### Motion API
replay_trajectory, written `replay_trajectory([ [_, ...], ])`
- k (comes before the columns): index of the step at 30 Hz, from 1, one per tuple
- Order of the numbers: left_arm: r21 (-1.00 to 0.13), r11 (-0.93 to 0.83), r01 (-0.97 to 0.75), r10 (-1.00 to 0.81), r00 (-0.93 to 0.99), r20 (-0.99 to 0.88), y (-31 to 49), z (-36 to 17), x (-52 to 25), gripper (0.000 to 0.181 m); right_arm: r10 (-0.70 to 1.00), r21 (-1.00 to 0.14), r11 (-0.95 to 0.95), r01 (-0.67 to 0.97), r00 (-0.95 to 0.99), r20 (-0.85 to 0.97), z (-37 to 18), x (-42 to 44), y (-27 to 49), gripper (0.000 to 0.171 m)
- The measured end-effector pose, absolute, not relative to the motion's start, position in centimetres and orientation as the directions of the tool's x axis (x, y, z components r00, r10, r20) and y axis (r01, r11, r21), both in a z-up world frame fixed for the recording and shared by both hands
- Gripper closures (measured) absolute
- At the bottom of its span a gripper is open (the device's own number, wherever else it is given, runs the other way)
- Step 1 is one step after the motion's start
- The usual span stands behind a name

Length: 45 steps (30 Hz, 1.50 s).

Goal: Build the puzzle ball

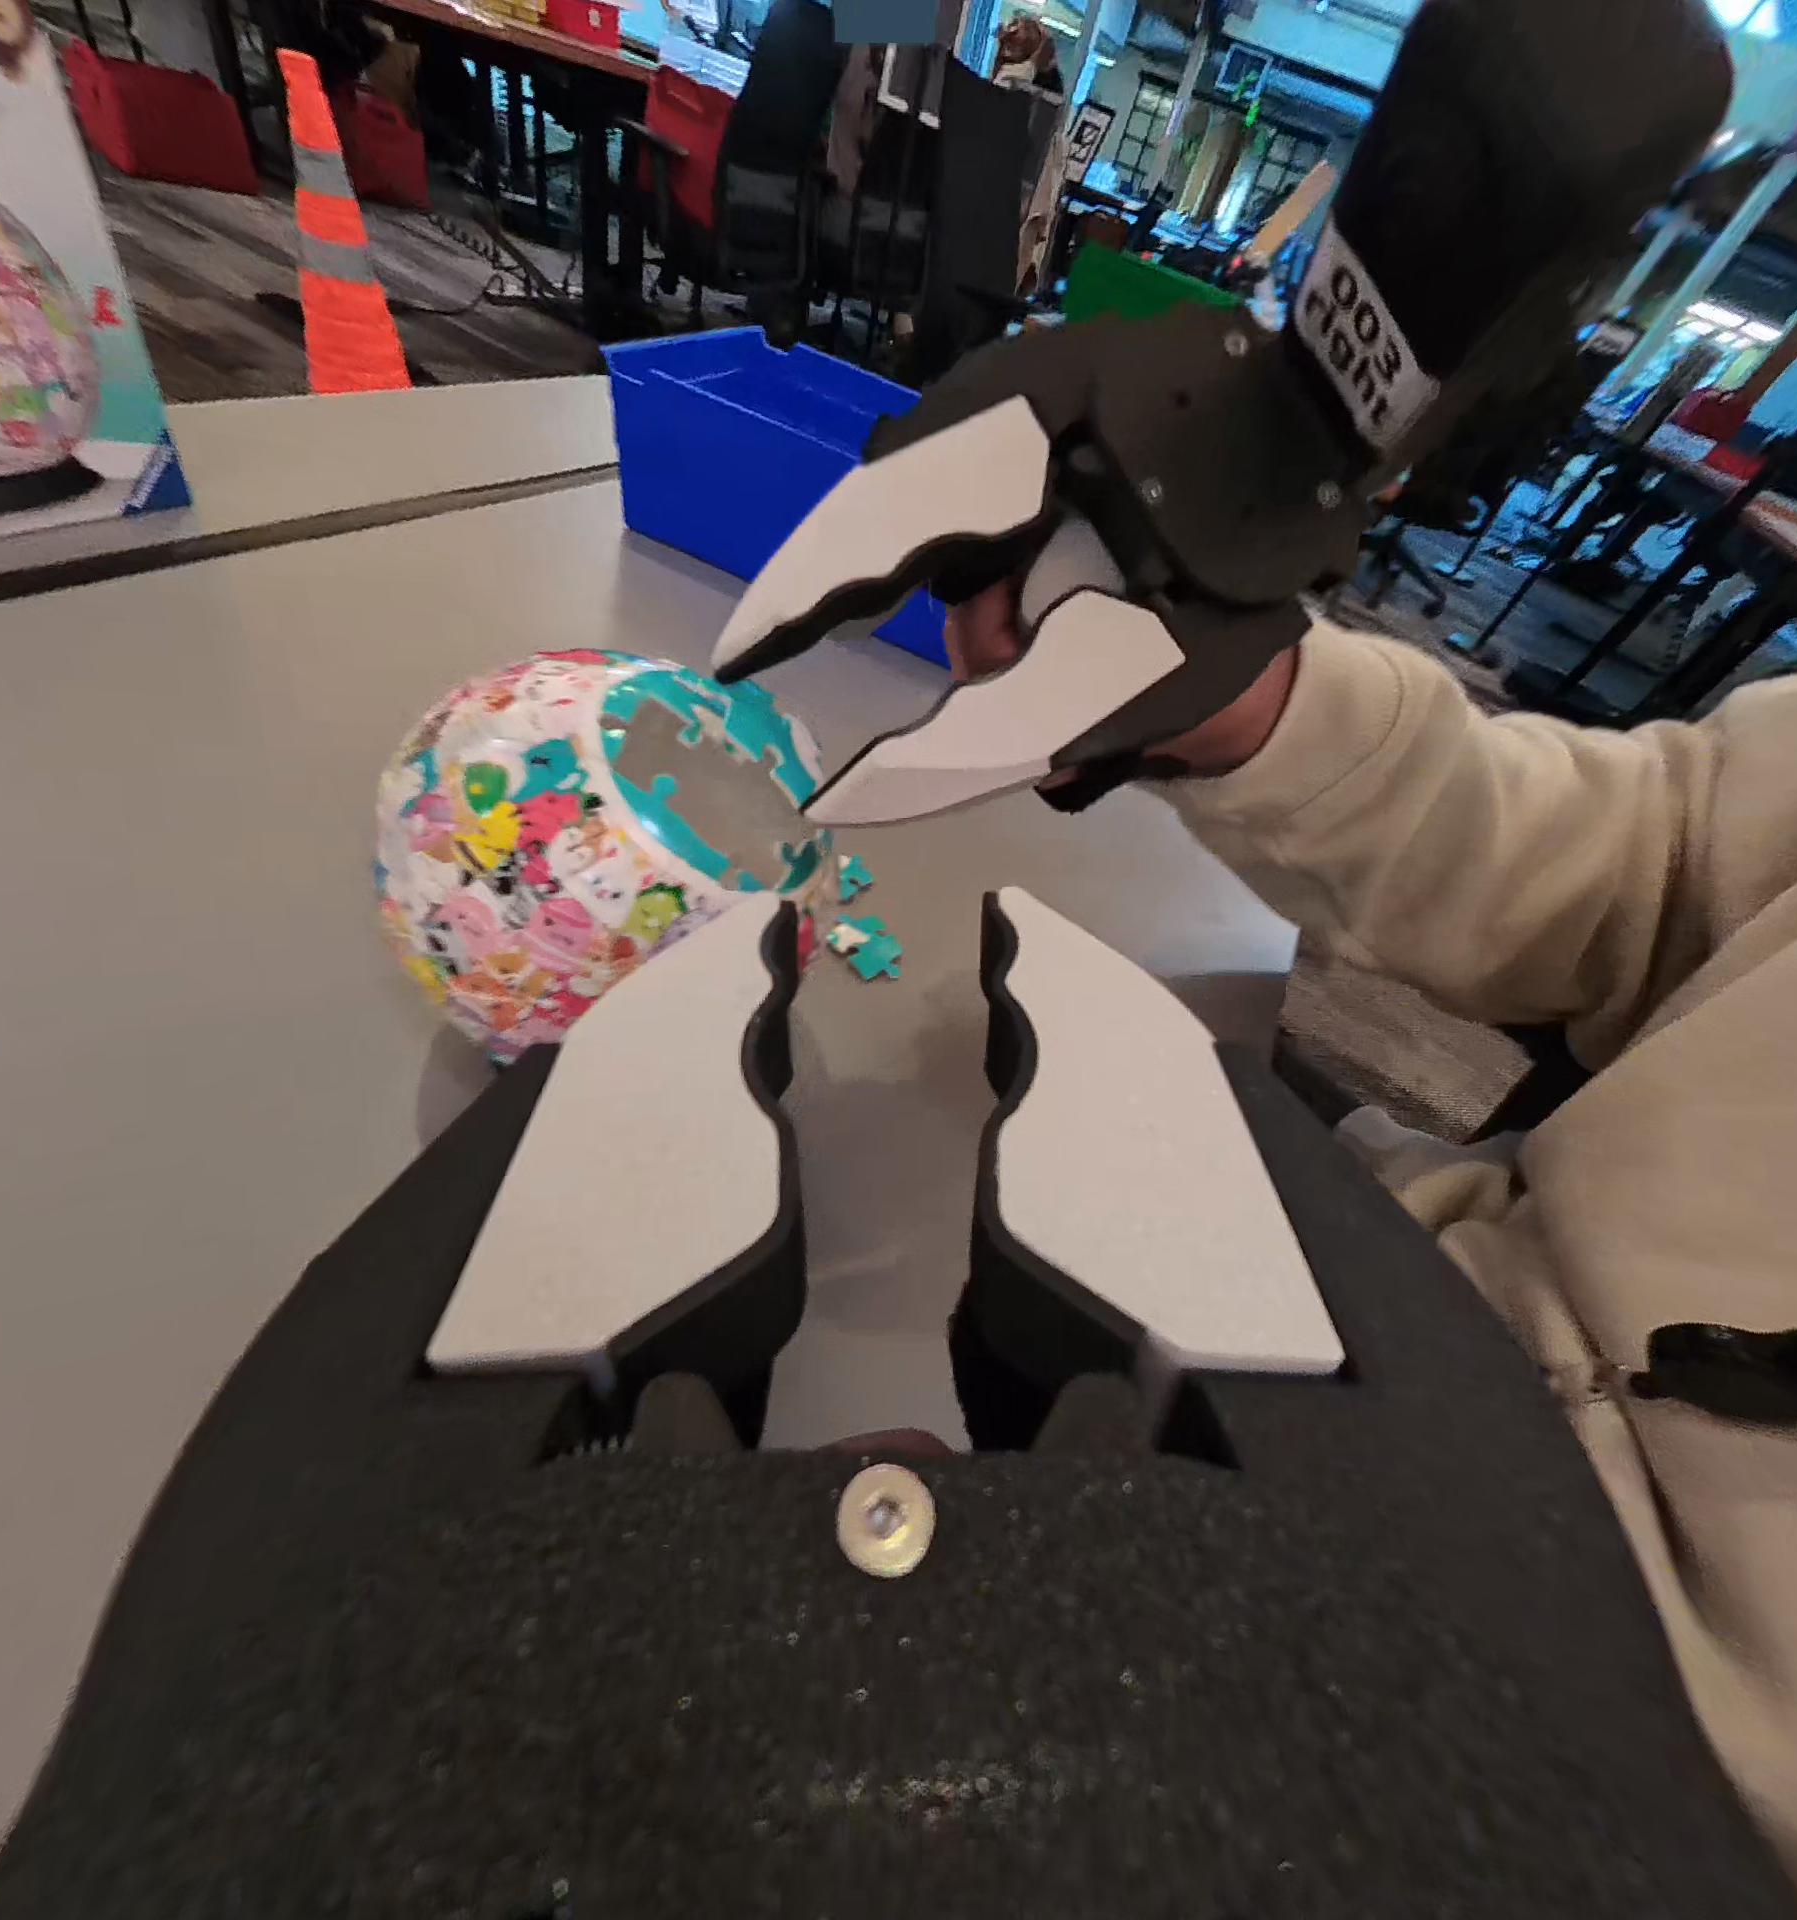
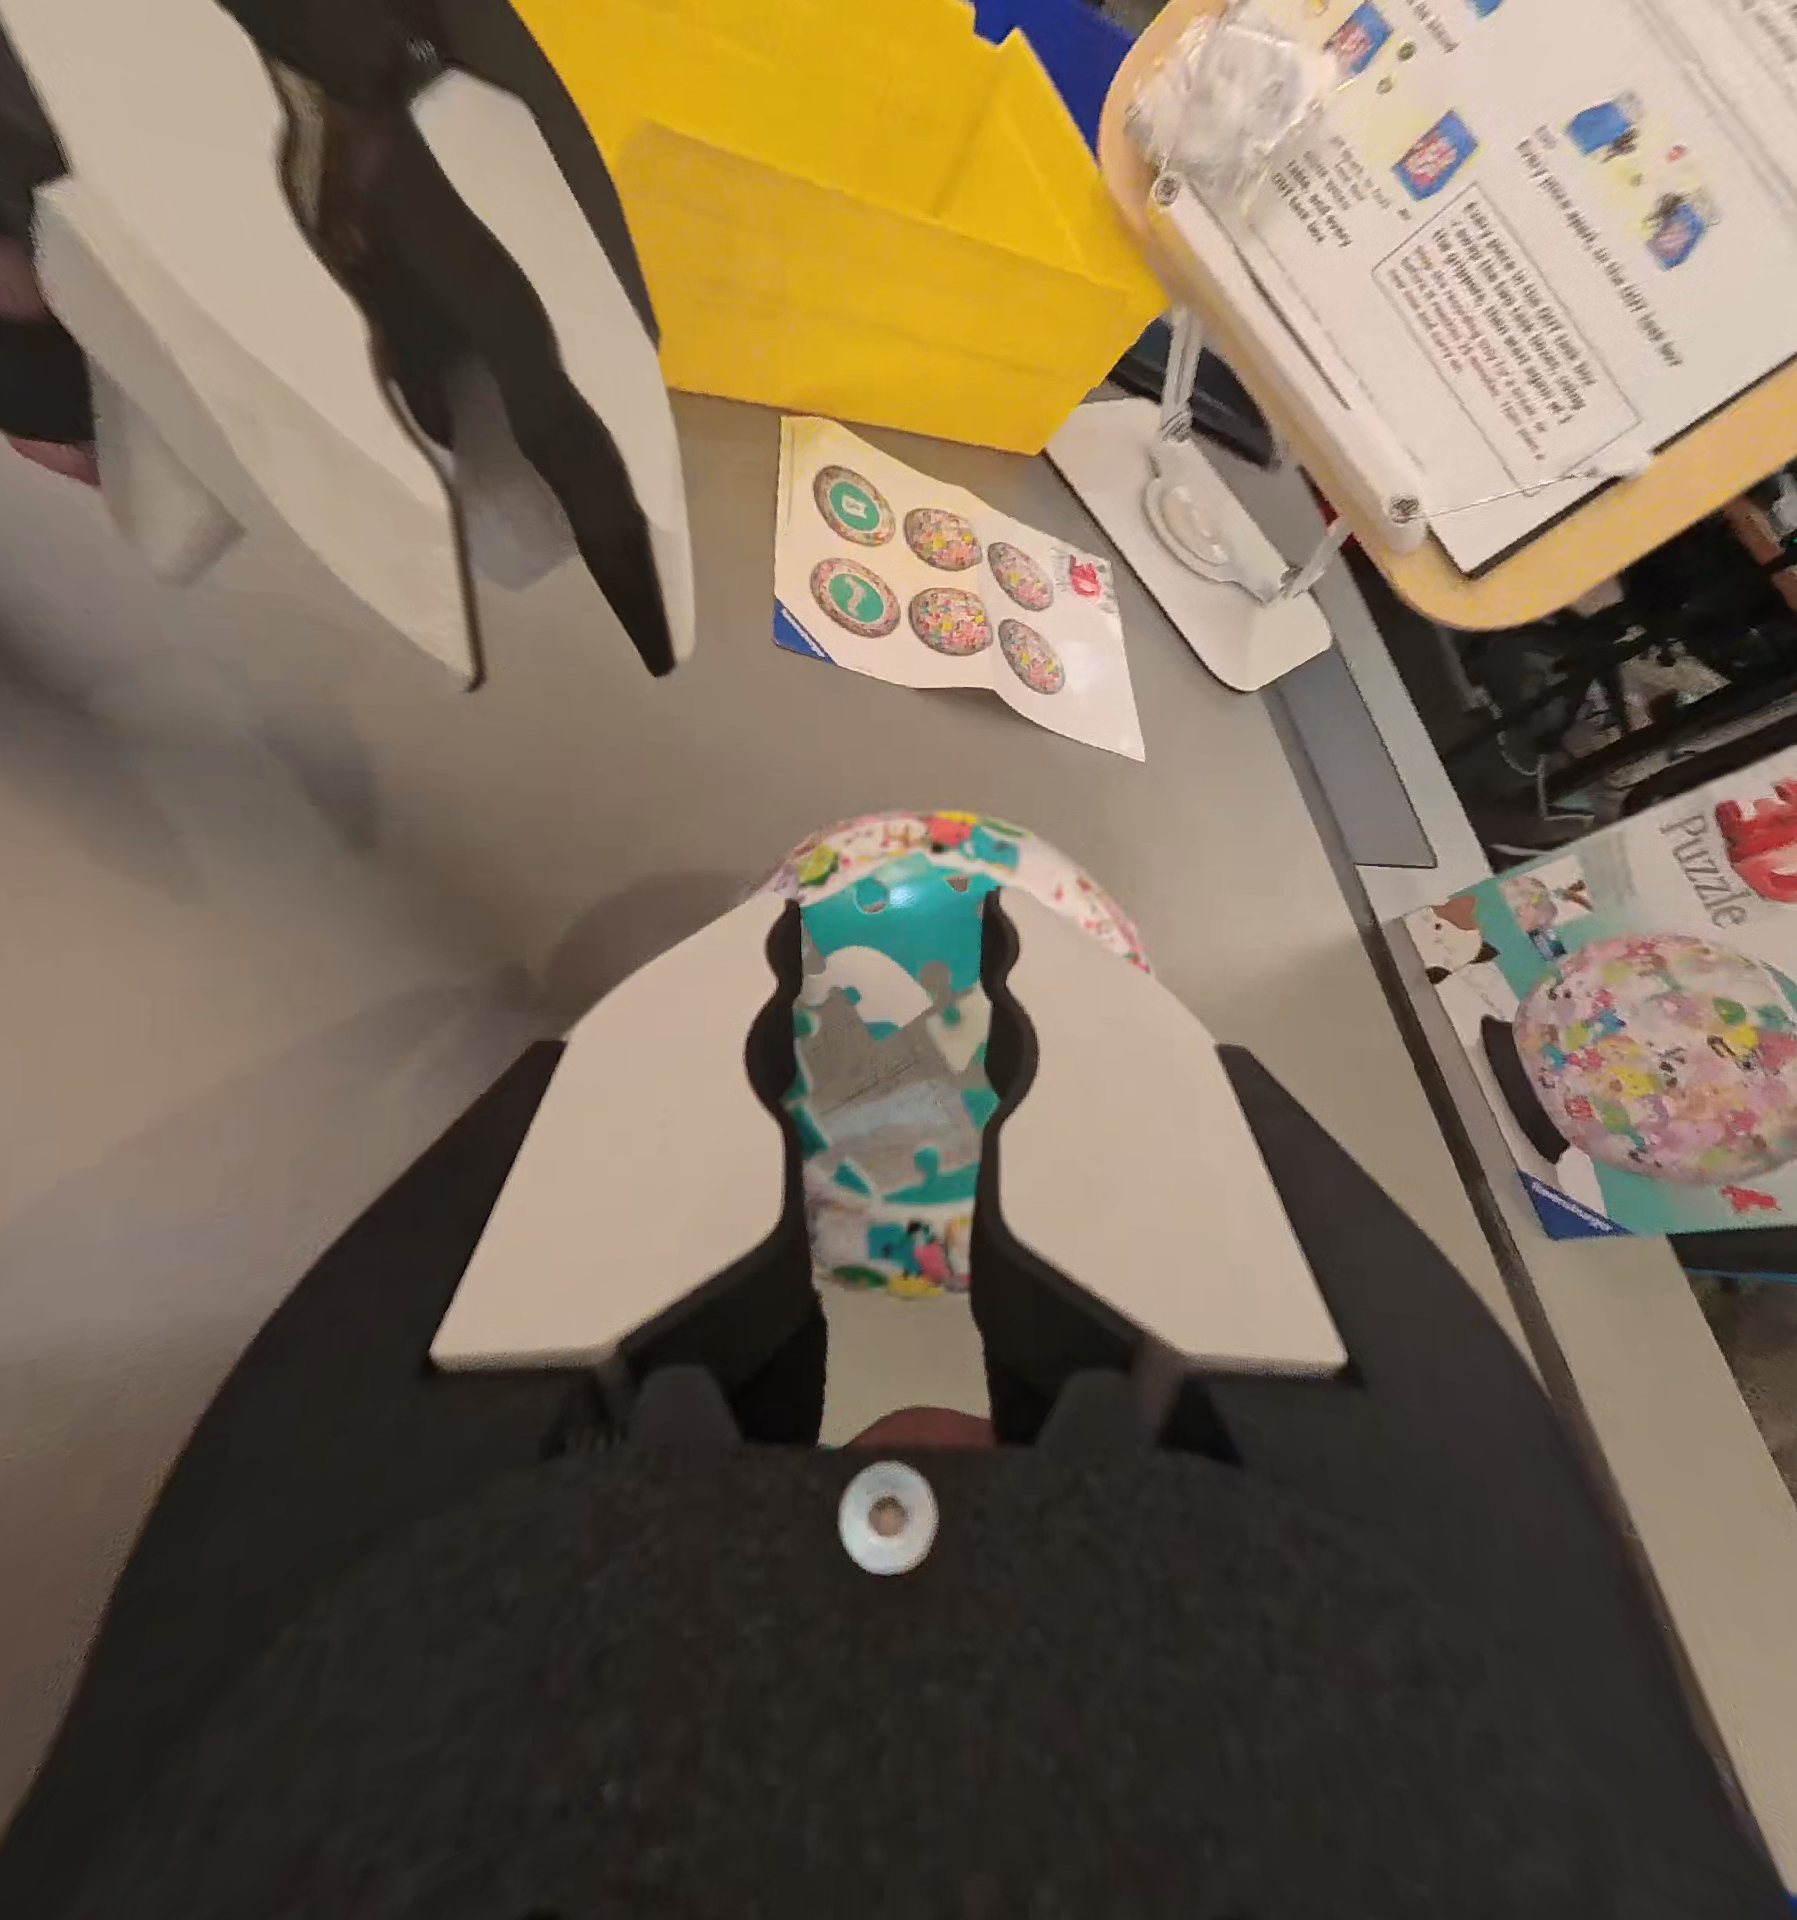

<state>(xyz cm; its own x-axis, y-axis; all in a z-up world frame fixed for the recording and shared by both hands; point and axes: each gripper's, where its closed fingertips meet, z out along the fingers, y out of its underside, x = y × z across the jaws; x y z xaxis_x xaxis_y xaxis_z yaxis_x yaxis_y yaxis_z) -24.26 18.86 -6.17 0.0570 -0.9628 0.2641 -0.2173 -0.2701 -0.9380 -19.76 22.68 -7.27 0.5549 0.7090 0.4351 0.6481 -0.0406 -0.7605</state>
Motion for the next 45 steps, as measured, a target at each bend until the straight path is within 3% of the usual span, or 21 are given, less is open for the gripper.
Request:
replay_trajectory([
  [10, -0.934, -0.295, -0.200, -0.955, 0.100, 0.280, 19.9, -7.5, -26.6, 0.149, 0.789, -0.633, -0.204, 0.746, 0.509, 0.345, -7.8, -19.6, 25.0, 0.138],
  [20, -0.941, -0.244, -0.233, -0.970, 0.083, 0.231, 21.2, -7.8, -25.9, 0.149, 0.727, -0.702, -0.296, 0.648, 0.630, 0.274, -8.6, -19.7, 24.8, 0.139],
  [39, -0.947, -0.151, -0.282, -0.988, 0.031, 0.149, 22.7, -6.9, -23.0, 0.150, 0.715, -0.681, -0.261, 0.684, 0.611, 0.340, -8.7, -19.5, 25.0, 0.138],
  [45, -0.949, -0.150, -0.278, -0.988, 0.019, 0.150, 23.7, -6.0, -21.6, 0.166, 0.716, -0.673, -0.261, 0.692, 0.607, 0.346, -8.8, -19.5, 24.9, 0.138],
])
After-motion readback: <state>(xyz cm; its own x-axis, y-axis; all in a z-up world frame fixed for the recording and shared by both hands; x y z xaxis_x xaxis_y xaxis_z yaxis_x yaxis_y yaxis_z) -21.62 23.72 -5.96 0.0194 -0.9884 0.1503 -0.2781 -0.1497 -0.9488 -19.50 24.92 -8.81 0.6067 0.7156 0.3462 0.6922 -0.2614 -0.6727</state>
